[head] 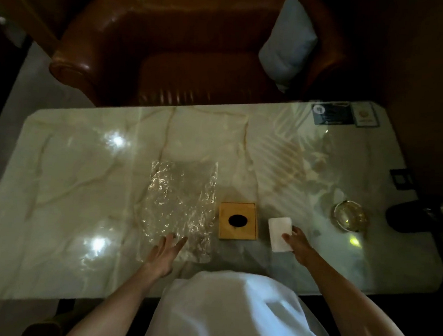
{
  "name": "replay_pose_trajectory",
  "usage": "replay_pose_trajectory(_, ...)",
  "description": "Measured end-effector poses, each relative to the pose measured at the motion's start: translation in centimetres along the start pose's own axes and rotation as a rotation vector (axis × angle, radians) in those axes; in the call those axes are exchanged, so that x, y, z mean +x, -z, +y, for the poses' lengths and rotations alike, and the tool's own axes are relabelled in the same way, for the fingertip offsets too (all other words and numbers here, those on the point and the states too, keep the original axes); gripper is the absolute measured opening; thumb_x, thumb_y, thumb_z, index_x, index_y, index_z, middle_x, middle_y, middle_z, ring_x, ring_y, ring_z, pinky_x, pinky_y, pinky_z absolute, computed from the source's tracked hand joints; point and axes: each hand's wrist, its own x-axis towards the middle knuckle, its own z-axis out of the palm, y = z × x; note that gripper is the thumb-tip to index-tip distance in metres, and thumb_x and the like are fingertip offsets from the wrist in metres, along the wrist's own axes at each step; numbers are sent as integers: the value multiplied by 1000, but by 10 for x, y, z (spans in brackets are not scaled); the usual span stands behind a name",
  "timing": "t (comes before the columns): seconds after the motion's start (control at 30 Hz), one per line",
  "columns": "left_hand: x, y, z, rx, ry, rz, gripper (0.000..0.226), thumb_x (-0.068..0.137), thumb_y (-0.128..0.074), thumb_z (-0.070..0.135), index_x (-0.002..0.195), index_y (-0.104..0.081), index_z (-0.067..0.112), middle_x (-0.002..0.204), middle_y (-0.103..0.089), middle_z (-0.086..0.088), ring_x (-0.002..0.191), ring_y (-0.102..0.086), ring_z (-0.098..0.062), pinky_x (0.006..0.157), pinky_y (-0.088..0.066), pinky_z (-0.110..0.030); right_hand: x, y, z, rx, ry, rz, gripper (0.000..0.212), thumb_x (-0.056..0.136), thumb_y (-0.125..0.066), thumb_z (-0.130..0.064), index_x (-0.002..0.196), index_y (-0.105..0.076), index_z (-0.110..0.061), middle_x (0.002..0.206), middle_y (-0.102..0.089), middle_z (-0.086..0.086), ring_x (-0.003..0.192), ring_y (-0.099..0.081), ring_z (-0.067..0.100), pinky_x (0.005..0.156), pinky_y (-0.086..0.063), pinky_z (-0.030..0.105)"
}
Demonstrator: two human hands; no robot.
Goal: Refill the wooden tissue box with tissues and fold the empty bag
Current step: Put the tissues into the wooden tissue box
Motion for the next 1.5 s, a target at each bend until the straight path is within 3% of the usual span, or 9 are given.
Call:
replay_pose_trajectory(0.23,4,5,14,14,44,-71,81,88,-47,-3,154,-15,30,160,-8,-15,145,-18,-39,114,-34,-50,5,0,18,-401,102,189,48,95,-59,-10,136,-45,12,137,-51,32,125,-50,44,106,-40,51)
replay_pose_trajectory(0.37,12,15,24,-12,-1,2,54,87,-47,-3,139,-47,11,142,-45,-17,133,-45,-35,103,-45,-40,-1,-2,11,-570,99,285,46,95,-57,-16,136,-48,3,138,-48,29,128,-47,41,106,-39,44)
replay_pose_trajectory(0.47,21,28,42,-268,-17,115,38,91,-45,-2,124,-62,7,128,-64,-16,115,-63,-30,91,-51,-35,-9,-12,0,-566,326,371,43,95,-52,-4,137,-52,-1,140,-51,23,130,-47,38,110,-37,43)
replay_pose_trajectory(0.7,42,53,103,-1013,3,-20,37,100,-42,-3,135,-52,2,112,-61,-13,98,-55,-22,72,-44,-29,-26,-62,-21,-364,328,-208,45,101,-49,-13,146,-43,-8,143,-54,17,128,-54,33,101,-43,32)
replay_pose_trajectory(0.9,59,57,124,-1189,75,32,27,96,-40,-13,91,-59,6,87,-61,-8,82,-50,-15,60,-42,-18,-14,-67,-30,-325,316,-139,48,98,-53,-3,145,-46,-7,140,-57,16,127,-56,31,99,-46,34)
replay_pose_trajectory(1.03,75,71,126,-1158,47,51,25,96,-43,-9,104,-65,-6,104,-65,-17,101,-56,-21,84,-46,-31,-3,-65,-50,-358,393,-111,44,98,-52,-4,142,-47,-3,135,-59,16,123,-58,33,89,-48,28)
replay_pose_trajectory(1.13,81,78,126,-1162,33,60,34,97,-46,-4,127,-61,-2,127,-65,-20,121,-58,-30,101,-46,-38,4,-68,-62,-735,557,-83,69,98,-54,-20,155,-17,-8,156,-31,12,141,-37,31,110,-41,39)
replay_pose_trajectory(1.27,82,77,123,-1162,20,53,38,95,-45,-9,128,-61,0,128,-65,-19,120,-59,-27,81,-45,-15,13,-76,-62,-1387,832,-94,112,81,-72,-44,156,4,-9,163,15,7,153,6,31,125,-8,45)
replay_pose_trajectory(1.5,85,72,116,-1227,30,39,32,93,-44,-14,118,-64,-9,114,-68,-25,98,-54,-15,65,-46,-8,18,-79,-57,-1486,863,-60,106,84,-72,-17,156,5,-7,165,8,14,153,3,31,125,-5,38)
